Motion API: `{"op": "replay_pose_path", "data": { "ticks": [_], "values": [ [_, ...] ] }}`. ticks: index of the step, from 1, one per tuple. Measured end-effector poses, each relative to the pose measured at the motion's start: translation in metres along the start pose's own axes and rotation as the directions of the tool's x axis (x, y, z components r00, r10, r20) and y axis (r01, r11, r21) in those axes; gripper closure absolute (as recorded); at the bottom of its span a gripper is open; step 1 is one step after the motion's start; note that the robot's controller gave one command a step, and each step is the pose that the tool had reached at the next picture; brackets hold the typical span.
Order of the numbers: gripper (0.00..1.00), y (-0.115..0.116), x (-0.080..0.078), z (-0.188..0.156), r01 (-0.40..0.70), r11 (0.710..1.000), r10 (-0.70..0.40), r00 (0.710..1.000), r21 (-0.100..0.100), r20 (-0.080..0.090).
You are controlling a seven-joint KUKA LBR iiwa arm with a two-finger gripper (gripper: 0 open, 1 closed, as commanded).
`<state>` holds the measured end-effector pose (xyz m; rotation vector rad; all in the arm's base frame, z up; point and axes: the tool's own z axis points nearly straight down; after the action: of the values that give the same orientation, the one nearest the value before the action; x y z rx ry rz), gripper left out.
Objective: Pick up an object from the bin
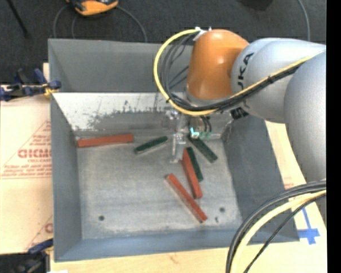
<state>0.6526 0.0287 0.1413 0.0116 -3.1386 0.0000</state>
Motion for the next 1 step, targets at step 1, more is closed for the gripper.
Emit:
{"op": "replay_pose_path", "data": {
  "ticks": [1],
  "values": [
    [0.0, 0.0, -0.002, -0.0052, 0.0, 1.0, 0.0, 1.0, 0.0, 0.008]
  ]
}}
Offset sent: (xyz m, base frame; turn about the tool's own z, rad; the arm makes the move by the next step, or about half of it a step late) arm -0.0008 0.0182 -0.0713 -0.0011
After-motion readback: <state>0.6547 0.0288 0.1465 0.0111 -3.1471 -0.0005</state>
